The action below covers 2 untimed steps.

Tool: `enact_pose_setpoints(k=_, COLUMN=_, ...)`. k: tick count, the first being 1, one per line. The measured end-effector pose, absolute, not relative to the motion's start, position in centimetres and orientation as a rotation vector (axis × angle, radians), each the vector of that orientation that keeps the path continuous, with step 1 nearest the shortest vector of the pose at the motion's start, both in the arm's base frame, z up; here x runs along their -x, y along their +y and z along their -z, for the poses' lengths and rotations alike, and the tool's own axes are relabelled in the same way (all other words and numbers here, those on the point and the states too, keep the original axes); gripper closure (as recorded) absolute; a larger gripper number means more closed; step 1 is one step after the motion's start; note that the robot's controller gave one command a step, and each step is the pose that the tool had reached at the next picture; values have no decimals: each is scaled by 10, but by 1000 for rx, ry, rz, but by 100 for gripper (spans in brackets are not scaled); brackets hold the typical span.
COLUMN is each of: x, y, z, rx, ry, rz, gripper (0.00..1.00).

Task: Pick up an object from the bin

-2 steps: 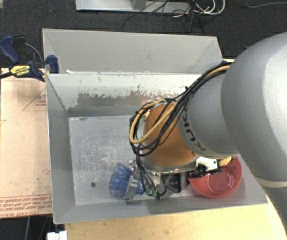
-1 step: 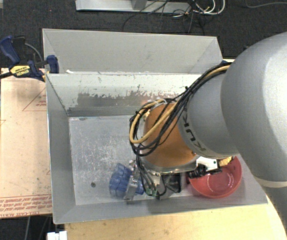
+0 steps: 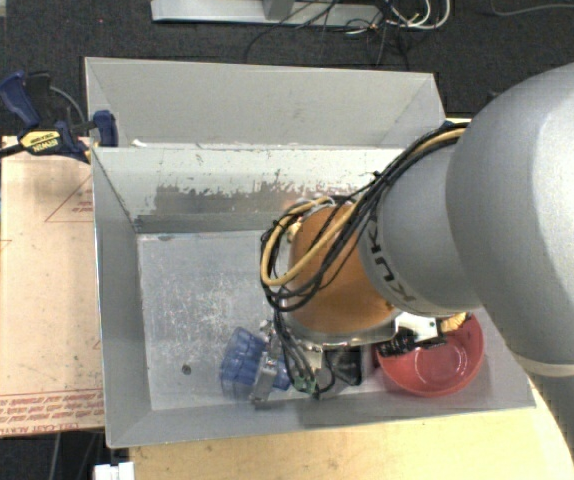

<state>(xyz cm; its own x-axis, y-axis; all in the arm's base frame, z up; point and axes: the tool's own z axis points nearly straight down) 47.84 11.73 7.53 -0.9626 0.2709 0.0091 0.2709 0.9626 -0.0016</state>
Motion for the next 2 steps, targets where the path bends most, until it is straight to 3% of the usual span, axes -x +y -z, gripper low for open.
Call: enact_pose_setpoints(k=2, x=-480, y=118, z=-95, rx=429, ry=-3108, rz=3, gripper=100)
